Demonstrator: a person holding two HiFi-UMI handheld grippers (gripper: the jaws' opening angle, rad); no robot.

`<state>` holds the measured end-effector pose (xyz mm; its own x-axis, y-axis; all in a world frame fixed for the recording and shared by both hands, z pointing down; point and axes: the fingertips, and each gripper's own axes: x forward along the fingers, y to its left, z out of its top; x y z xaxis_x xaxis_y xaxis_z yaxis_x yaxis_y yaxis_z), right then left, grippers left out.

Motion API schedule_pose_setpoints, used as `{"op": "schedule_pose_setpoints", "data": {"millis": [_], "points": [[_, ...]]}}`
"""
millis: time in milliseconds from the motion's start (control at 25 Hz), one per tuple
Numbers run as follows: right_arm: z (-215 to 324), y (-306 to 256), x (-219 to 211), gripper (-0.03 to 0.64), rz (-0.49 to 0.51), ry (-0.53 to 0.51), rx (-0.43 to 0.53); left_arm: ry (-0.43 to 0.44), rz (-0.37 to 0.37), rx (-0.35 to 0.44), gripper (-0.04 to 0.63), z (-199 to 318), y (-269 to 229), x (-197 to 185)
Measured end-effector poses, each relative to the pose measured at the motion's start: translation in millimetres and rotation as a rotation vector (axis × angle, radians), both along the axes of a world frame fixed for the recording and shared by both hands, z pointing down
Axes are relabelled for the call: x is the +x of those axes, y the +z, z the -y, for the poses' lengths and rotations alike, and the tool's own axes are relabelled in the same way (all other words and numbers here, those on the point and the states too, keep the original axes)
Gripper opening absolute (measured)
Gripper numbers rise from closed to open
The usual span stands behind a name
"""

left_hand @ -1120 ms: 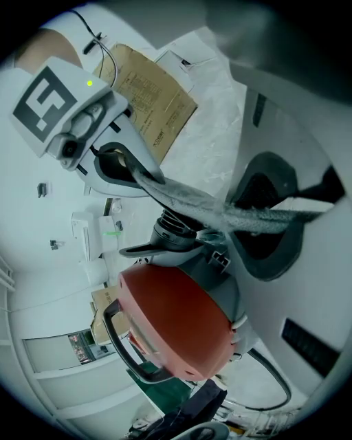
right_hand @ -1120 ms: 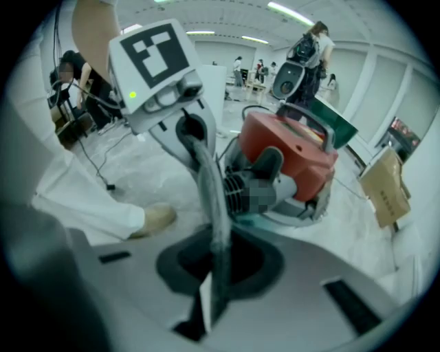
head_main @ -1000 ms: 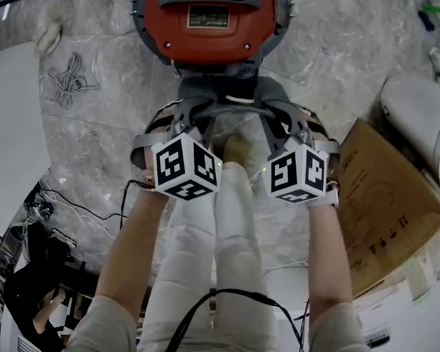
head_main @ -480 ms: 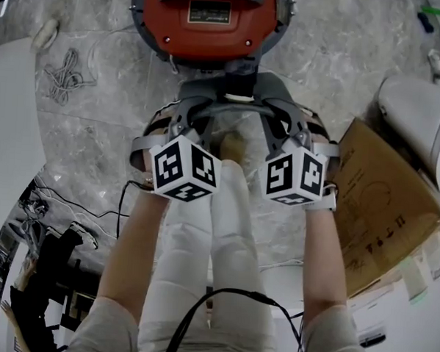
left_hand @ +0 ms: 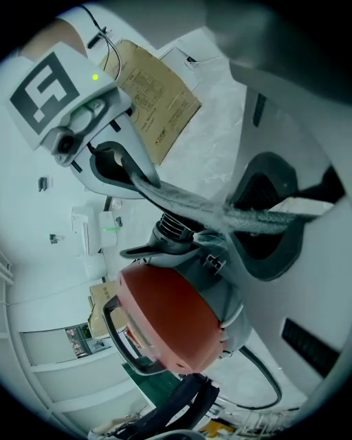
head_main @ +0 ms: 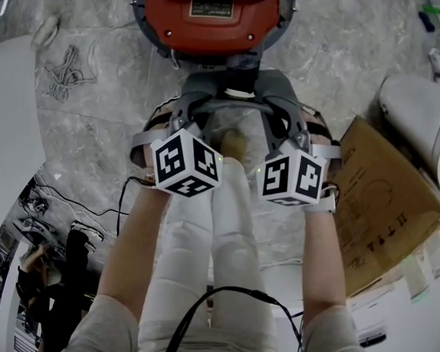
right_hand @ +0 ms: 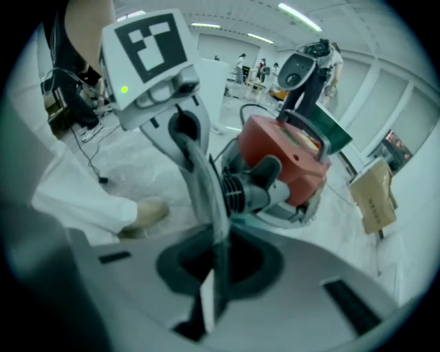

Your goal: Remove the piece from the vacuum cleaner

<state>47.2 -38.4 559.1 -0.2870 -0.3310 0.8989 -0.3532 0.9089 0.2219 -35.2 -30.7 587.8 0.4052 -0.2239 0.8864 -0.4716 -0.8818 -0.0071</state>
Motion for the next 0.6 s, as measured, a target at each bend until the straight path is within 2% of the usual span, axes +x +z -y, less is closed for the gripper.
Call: {"op": "schedule_pose_setpoints", "data": {"millis": [400, 600], "points": [[-4, 16, 6, 0.028, 0.016, 0.032, -0.028, 0.009, -0.006, 0.037, 0.034, -2, -21, 2], [-4, 7, 5, 0.028, 0.001, 0.047, 0.002, -0.009, -0.018, 0.034, 0.034, -2, -14, 0]]}}
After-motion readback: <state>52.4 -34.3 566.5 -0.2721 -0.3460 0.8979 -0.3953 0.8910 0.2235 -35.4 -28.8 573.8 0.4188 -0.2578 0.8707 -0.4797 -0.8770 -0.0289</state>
